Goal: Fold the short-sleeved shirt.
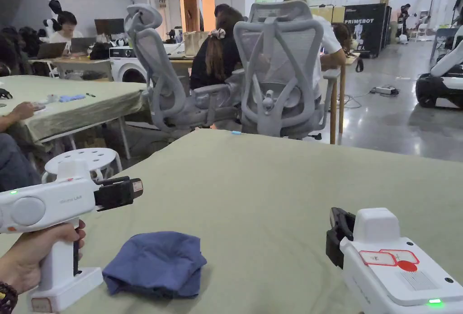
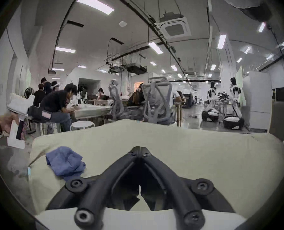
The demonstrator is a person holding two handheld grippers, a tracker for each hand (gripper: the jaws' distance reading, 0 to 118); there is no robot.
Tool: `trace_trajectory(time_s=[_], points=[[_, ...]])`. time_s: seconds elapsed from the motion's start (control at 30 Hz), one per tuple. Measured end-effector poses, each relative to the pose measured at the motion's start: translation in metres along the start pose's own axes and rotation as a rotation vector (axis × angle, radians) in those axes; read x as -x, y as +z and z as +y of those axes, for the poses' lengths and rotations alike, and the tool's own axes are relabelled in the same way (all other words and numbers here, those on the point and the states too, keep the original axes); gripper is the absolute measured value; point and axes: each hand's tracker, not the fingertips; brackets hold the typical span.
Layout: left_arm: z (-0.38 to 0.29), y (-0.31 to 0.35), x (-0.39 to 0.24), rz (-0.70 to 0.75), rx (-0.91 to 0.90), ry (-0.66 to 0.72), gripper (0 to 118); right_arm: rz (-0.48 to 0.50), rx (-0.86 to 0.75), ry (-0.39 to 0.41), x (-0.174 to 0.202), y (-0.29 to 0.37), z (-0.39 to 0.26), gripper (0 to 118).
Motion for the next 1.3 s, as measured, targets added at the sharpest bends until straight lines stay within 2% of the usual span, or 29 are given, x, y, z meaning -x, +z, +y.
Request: trace_trajectory(time_s=[0.03, 0.07, 0.1, 0.17, 0.27, 0.37, 0.5, 0.6, 0.7, 0.9, 1.07, 1.1, 1.17, 1.2, 1.23, 1.27, 1.3], points=[[0.003, 0.009, -0.027, -0.029, -0.038, -0.003, 28, -0.007, -0.02, 0.001, -0.012, 0.014, 0.009, 0], [0.004, 0.017, -0.061, -0.017, -0.081, -0.02, 7, -0.031, -0.044, 0.017, -0.026, 0.032, 0.02, 0], [0.004, 0.024, -0.09, -0.018, -0.115, -0.046, 0, -0.072, -0.056, 0.032, -0.038, 0.045, 0.029, 0], [-0.002, 0.028, -0.154, -0.032, -0.173, -0.09, 0, -0.153, -0.067, 0.067, -0.069, 0.077, 0.048, 0], [-0.019, 0.028, -0.244, -0.143, -0.188, -0.15, 0, -0.254, -0.085, 0.042, -0.116, 0.128, 0.071, 0], [-0.036, 0.025, -0.321, -0.142, -0.226, -0.269, 0, -0.343, -0.111, 0.041, -0.157, 0.178, 0.083, 0], [-0.071, 0.045, -0.412, -0.228, -0.264, -0.183, 0, -0.469, -0.105, 0.079, -0.202, 0.231, 0.079, 0], [-0.101, 0.055, -0.466, -0.242, -0.297, -0.249, 0, -0.534, -0.088, 0.075, -0.226, 0.25, 0.067, 0], [-0.127, 0.059, -0.501, -0.222, -0.318, -0.369, 0, -0.558, -0.067, 0.088, -0.24, 0.259, 0.051, 0], [-0.17, 0.07, -0.511, -0.285, -0.265, -0.351, 0, -0.572, -0.022, 0.112, -0.236, 0.276, 0.01, 0], [-0.183, 0.067, -0.498, -0.209, -0.231, -0.354, 0, -0.573, -0.006, 0.091, -0.233, 0.277, -0.004, 0], [-0.181, 0.066, -0.495, -0.212, -0.218, -0.354, 4, -0.566, -0.001, 0.078, -0.233, 0.275, -0.004, 0], [-0.181, 0.065, -0.491, -0.239, -0.199, -0.314, 6, -0.57, -0.001, 0.065, -0.232, 0.27, -0.003, 0], [-0.182, 0.063, -0.489, -0.241, -0.195, -0.307, 11, -0.58, -0.004, 0.06, -0.231, 0.268, -0.003, 0], [-0.183, 0.061, -0.488, -0.235, -0.199, -0.306, 23, -0.572, -0.01, 0.046, -0.232, 0.268, -0.003, 3], [-0.185, 0.059, -0.488, -0.228, -0.197, -0.305, 37, -0.564, -0.019, 0.027, -0.232, 0.267, -0.004, 16], [-0.187, 0.058, -0.487, -0.217, -0.195, -0.311, 58, -0.558, -0.017, 0.023, -0.231, 0.265, -0.004, 45]])
